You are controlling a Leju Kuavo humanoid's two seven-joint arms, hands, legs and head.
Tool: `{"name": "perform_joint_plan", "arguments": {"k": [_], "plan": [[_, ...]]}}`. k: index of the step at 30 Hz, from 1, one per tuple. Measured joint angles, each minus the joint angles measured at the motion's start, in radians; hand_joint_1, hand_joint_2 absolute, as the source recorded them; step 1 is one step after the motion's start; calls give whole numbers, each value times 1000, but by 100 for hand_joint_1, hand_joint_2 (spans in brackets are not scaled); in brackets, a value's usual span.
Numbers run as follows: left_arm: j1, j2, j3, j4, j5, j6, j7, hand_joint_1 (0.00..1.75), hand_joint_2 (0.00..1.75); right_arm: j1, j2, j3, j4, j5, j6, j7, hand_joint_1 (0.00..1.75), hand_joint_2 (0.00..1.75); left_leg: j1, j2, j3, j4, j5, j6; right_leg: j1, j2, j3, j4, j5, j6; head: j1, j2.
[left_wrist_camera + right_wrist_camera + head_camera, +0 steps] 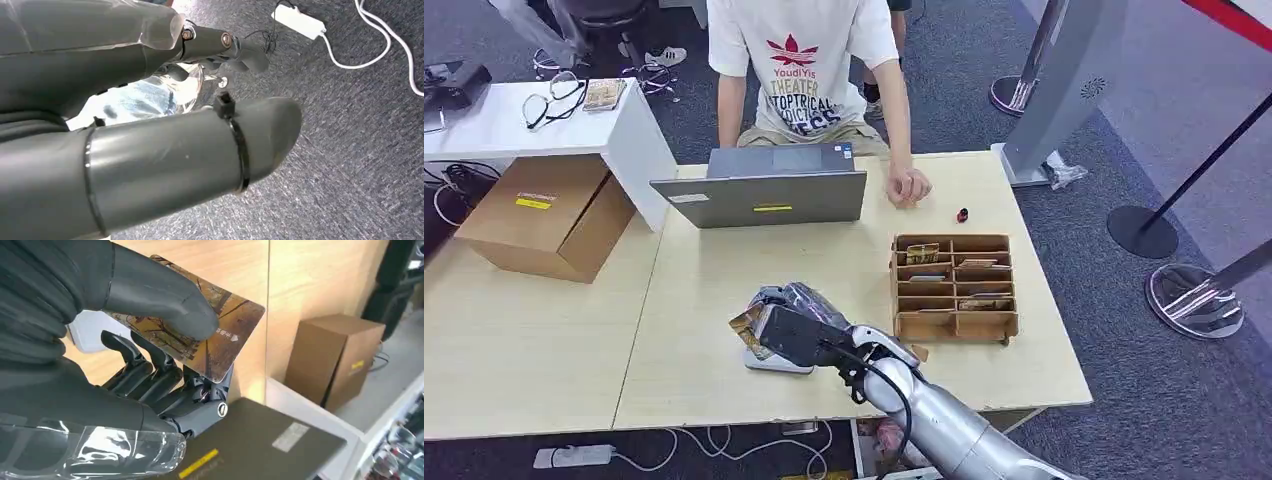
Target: Pass the card to the sensor for recognition and then transmit it.
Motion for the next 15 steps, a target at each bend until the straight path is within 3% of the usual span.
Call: {"name": "perform_joint_plan", "arguments": {"k": [15], "plan": [[0,0,-2,0,-8,-6,3,0,0,-63,56,46,212,-13,10,14,175,175,0,0,0,0,0,0,0,0,0,0,0,0,0,0]]}}
